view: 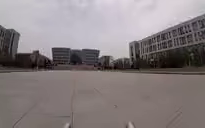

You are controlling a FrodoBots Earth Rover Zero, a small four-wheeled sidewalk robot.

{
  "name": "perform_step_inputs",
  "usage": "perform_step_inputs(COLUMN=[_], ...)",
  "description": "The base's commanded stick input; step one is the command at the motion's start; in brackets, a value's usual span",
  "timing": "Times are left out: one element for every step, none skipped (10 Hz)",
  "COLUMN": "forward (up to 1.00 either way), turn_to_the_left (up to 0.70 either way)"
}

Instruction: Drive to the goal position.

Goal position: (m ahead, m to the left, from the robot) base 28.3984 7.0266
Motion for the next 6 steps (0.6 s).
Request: perform_step_inputs(forward=[0.85, 0.85, 0.85, 0.85, 0.85, 0.85], turn_to_the_left=[0.03, 0.13, 0.25, 0.33, 0.23, 0.01])
